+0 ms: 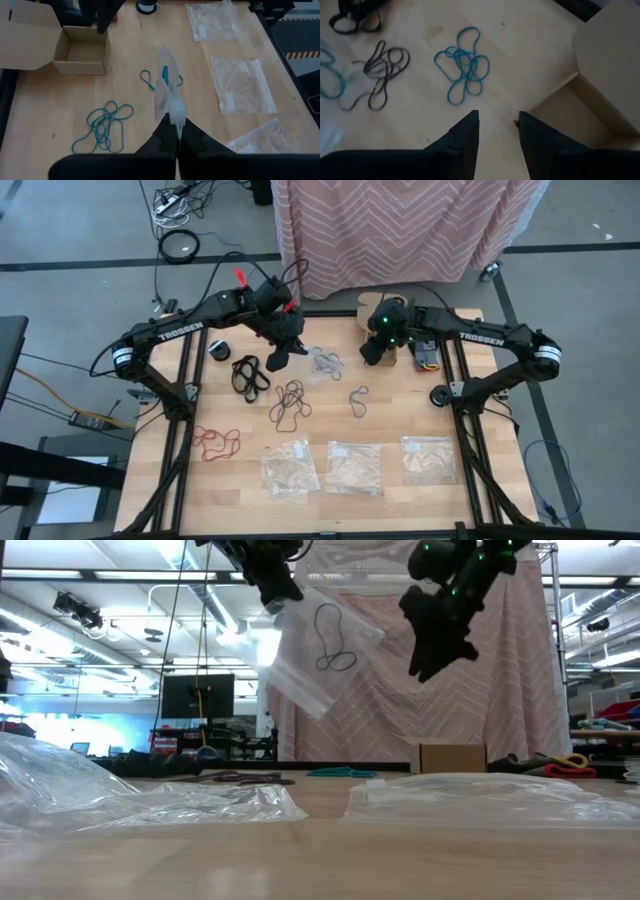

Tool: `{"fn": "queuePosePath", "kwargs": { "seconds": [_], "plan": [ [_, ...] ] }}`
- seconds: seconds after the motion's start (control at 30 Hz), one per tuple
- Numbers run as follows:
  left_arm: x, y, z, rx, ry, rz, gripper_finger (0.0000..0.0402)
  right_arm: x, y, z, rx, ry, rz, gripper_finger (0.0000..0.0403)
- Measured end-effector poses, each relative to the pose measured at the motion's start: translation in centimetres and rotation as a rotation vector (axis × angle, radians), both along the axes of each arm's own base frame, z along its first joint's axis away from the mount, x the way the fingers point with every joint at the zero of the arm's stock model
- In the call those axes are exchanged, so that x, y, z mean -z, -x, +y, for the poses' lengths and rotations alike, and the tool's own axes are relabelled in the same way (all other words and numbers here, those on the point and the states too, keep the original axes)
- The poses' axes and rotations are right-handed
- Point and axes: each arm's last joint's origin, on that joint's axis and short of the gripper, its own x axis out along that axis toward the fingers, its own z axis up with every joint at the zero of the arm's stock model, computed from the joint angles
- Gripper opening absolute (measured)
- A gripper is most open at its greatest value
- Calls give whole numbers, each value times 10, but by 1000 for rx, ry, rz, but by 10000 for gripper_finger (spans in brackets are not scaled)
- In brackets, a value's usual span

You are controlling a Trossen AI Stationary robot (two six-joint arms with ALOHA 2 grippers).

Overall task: Sort rubber bands
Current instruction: Put the blue rubber band into the top transparent zip bag, then adjust the box to the top right of the table

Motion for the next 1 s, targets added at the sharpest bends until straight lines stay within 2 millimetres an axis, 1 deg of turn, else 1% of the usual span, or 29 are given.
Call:
{"fn": "queuePosePath", "kwargs": {
  "seconds": [0.13,0.23,0.33,0.4,0.5,0.57,0.63,0.8,1.0],
  "plan": [
    [0,0,0,0,2,5,0,17,2,-5,55,-14,-33,119],
    [0,1,0,0,2,8,0,27,5,-10,82,-9,-49,116],
    [1,1,0,1,2,9,0,39,14,-16,118,-32,-2,113],
    [1,1,0,1,2,10,0,44,18,-18,81,-53,15,113],
    [2,2,-1,1,7,24,0,51,20,-14,-86,-75,32,117],
    [2,2,-1,1,9,30,0,55,21,-11,-145,-46,73,124],
    [2,2,-1,1,9,31,0,58,24,-8,-152,-16,134,133],
    [2,2,-1,0,8,31,0,65,29,-9,-158,-11,166,154],
    [2,2,-1,-1,7,30,0,81,36,-7,-154,-39,197,158]
  ]
}}
